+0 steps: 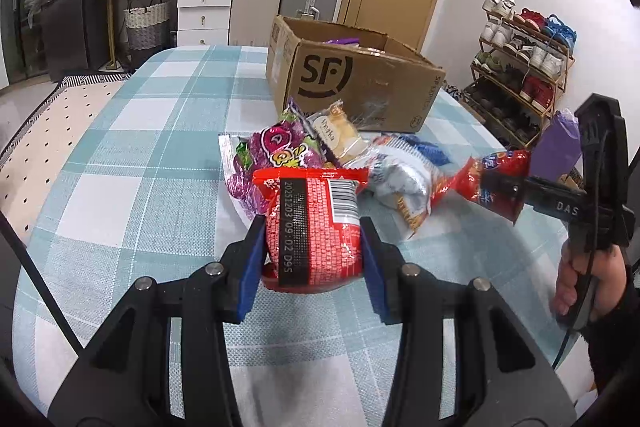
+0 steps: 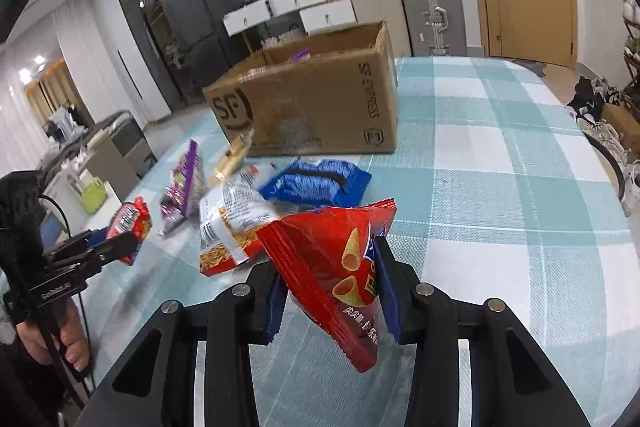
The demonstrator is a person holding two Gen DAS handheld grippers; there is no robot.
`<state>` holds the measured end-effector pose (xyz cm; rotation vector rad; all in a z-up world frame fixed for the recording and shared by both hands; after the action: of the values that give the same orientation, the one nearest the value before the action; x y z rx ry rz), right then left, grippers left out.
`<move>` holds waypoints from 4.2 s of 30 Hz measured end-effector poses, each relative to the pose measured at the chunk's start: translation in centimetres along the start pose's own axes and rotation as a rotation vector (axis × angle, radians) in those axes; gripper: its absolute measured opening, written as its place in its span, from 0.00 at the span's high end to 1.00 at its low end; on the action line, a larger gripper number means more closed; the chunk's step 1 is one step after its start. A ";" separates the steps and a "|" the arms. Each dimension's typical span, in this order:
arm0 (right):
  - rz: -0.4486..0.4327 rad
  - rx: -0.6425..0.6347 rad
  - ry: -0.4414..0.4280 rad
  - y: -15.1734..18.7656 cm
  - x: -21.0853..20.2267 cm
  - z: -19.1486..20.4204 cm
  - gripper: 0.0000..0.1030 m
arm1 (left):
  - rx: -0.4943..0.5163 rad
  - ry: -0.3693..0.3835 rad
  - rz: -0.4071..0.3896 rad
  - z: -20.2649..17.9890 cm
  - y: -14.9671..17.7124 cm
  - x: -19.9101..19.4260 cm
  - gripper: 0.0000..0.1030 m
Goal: Organize snacks
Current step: 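Carry both packets over the box and open both grippers to drop them, then withdraw both open grippers from the box toward the remaining snacks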
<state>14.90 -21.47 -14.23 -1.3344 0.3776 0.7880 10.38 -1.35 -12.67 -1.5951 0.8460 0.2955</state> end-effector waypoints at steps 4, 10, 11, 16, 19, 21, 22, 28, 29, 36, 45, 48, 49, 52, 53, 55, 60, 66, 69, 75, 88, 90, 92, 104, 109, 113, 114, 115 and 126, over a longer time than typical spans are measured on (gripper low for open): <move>-0.017 0.005 -0.039 -0.2 -1.9 0.9 0.61 | 0.026 0.007 -0.025 -1.1 -0.9 -1.4 0.60; -0.070 0.014 -0.101 -0.7 -5.5 2.7 0.61 | 0.042 0.015 -0.031 -3.0 -2.1 -3.4 0.60; -0.087 0.017 -0.117 -0.9 -6.4 3.1 0.61 | 0.040 0.018 -0.032 -3.3 -2.3 -3.8 0.60; -0.164 -0.012 -0.160 -2.5 -10.8 5.2 0.61 | 0.047 0.029 -0.025 -4.7 -3.6 -5.7 0.60; -0.209 -0.035 -0.175 -3.9 -13.5 6.4 0.61 | 0.047 0.045 -0.045 -5.5 -5.1 -7.0 0.60; -0.237 -0.046 -0.187 -5.1 -15.1 7.0 0.61 | 0.041 0.066 -0.057 -6.1 -6.6 -8.0 0.60; -0.250 -0.054 -0.188 -5.6 -15.8 7.2 0.61 | 0.038 0.072 -0.060 -6.3 -7.3 -8.3 0.60; -0.309 -0.111 -0.185 -9.2 -18.9 9.1 0.61 | 0.067 0.097 -0.064 -8.0 -12.0 -9.9 0.60; -0.315 -0.119 -0.188 -9.9 -19.2 9.4 0.61 | 0.071 0.095 -0.063 -8.2 -12.8 -10.0 0.60; -0.316 -0.117 -0.223 -14.7 -19.1 10.4 0.61 | 0.117 0.084 -0.061 -9.6 -18.3 -9.6 0.60; -0.317 -0.089 -0.221 -20.9 -16.6 9.8 0.61 | 0.027 0.118 -0.004 -8.2 -24.9 -6.0 0.60; -0.300 -0.097 -0.195 -22.8 -14.9 9.3 0.61 | 0.061 0.085 -0.002 -7.8 -26.8 -4.1 0.60; -0.296 -0.098 -0.192 -23.4 -14.1 9.0 0.61 | 0.072 0.077 -0.003 -7.8 -27.5 -3.5 0.60; -0.281 -0.095 -0.177 -25.1 -12.2 8.2 0.61 | 0.084 0.070 0.009 -7.7 -29.2 -1.8 0.60; -0.278 -0.091 -0.175 -25.5 -11.4 7.9 0.61 | 0.087 0.064 0.013 -7.6 -29.6 -1.1 0.60; -0.261 -0.087 -0.165 -26.5 -9.8 7.4 0.61 | 0.088 0.059 0.027 -7.3 -30.4 0.5 0.60; -0.213 -0.075 -0.149 -27.4 -5.5 5.9 0.61 | 0.097 0.045 0.074 -6.5 -30.8 4.8 0.60; -0.156 -0.069 -0.123 -27.9 -0.3 4.1 0.61 | 0.083 0.058 0.127 -5.5 -30.1 9.9 0.60; -0.136 -0.074 -0.105 -27.7 1.7 3.4 0.61 | 0.098 0.046 0.146 -5.1 -29.7 12.0 0.60; -0.087 -0.053 -0.092 -26.8 5.7 1.7 0.61 | 0.081 0.049 0.204 -4.1 -28.5 16.2 0.60; -0.028 -0.011 -0.075 -24.8 10.8 0.2 0.60 | 0.089 0.016 0.199 -2.6 -27.0 20.5 0.59; -0.038 -0.018 -0.067 -24.7 10.6 0.4 0.60 | 0.079 0.011 0.201 -2.1 -26.8 20.5 0.59; -0.043 -0.027 -0.061 -24.7 10.3 0.5 0.60 | 0.072 0.006 0.200 -1.6 -26.5 20.1 0.59; -0.119 -0.078 -0.104 -21.3 3.7 3.1 0.50 | 0.076 -0.043 0.067 -0.3 -24.0 12.4 0.47; -0.174 -0.083 -0.103 -17.9 0.1 4.3 0.42 | 0.079 -0.077 -0.017 -0.6 -22.0 7.6 0.34; -0.264 -0.034 -0.125 -15.1 -3.5 4.9 0.24 | 0.079 -0.093 -0.105 -1.4 -20.3 3.4 0.22; -0.279 -0.030 -0.134 -14.4 -4.3 5.2 0.23 | 0.085 -0.092 -0.114 -1.7 -19.8 2.5 0.22; -0.290 -0.029 -0.138 -13.7 -5.0 5.4 0.23 | 0.089 -0.096 -0.120 -1.9 -19.2 1.8 0.21; -0.330 -0.053 -0.104 -7.5 -8.4 7.0 0.11 | 0.086 -0.120 -0.168 -3.6 -13.2 -4.3 0.15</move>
<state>13.01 -17.42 -1.74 -1.3549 0.0512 0.5902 15.16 -3.37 0.66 -1.5416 0.6200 0.2297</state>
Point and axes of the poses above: each gripper's, at about its wrist camera, not at the fingertips, and x roughly the way its jaws point, z to its left, y to its underside, the point moved 8 cm from there along x, roughly the way its jaws point, and after that the axes turned 3 degrees about y, right-handed, at the moved point
